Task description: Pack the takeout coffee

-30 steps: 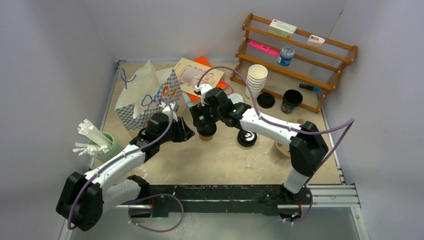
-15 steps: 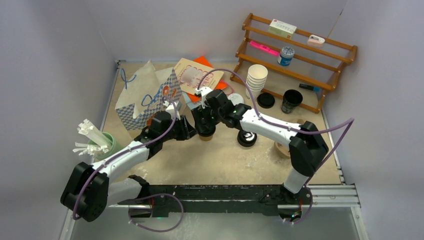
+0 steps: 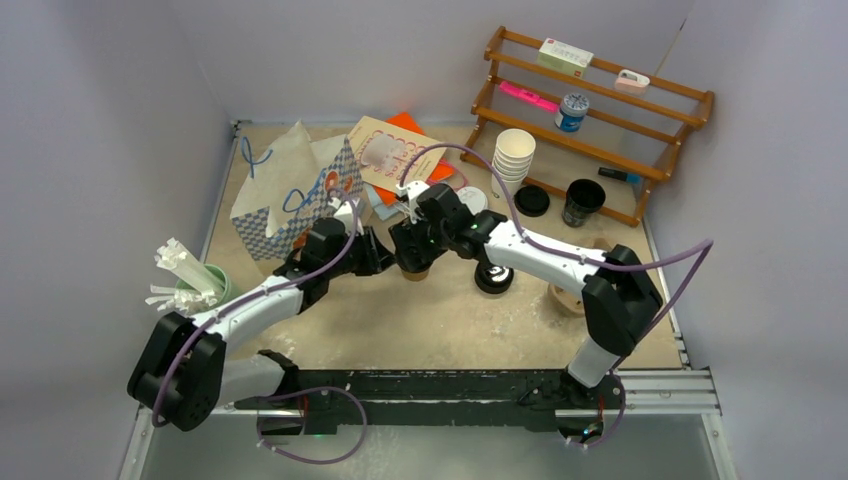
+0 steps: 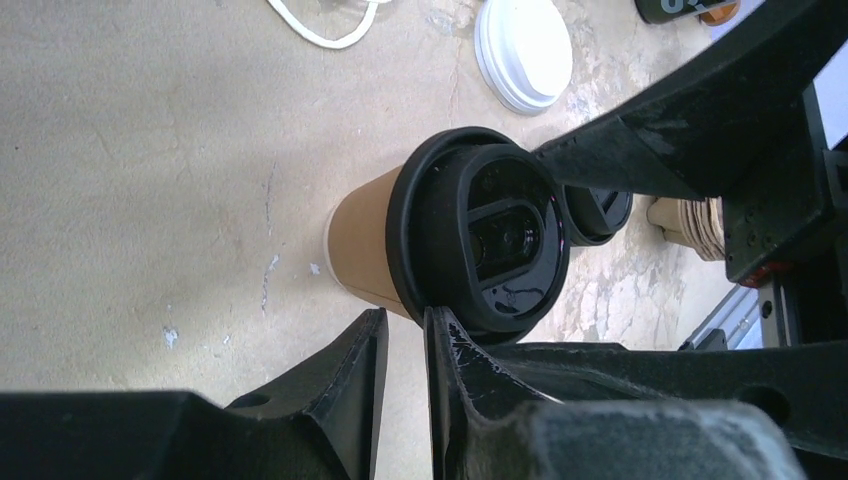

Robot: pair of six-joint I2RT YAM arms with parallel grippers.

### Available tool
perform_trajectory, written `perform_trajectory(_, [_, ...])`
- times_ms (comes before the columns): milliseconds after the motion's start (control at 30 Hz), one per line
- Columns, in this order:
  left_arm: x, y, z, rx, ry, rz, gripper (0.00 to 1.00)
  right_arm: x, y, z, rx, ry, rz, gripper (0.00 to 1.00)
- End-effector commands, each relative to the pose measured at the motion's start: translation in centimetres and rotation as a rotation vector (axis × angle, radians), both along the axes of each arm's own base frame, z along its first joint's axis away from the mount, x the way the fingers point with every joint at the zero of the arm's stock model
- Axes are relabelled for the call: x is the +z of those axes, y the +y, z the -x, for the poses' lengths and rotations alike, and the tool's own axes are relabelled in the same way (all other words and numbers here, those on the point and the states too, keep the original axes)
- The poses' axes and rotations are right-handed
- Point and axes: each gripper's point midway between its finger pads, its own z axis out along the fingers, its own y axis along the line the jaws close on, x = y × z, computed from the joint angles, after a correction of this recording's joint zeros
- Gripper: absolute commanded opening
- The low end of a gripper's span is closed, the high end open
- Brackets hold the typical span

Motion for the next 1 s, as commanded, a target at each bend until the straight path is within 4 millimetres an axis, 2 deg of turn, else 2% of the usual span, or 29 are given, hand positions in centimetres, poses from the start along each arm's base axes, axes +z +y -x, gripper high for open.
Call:
perform_trajectory(0, [1.6, -0.4, -1.7, -0.003, -0.066, 0.003, 0.23, 1.9, -0.2, 1.3, 0.033, -0.005, -0.033, 0.85])
perform_trajectory(167, [1.7, -1.2, -2.0, -0.020, -0.062, 0.040, 0.22, 1.2, -0.9, 1.4, 0.004, 0.015, 0.006, 0.77])
perform_trajectory(467, [2.2, -2.0, -2.2, -0.044, -0.069, 0.070, 0.22, 0.1, -2.2, 0.9, -0.046, 0.009, 0.069, 0.84])
perform_trajectory(767, [2.5, -2.0, -2.3, -0.049, -0.079, 0.062, 0.22, 2.5, -2.2, -0.3, -0.071, -0.066, 0.053, 0.98])
perform_trajectory(967, [2.9, -1.8, -2.3, -0.051, -0.093, 0.046, 0.22, 2.8, -1.8, -0.5, -0.058, -0.067, 0.052, 0.95])
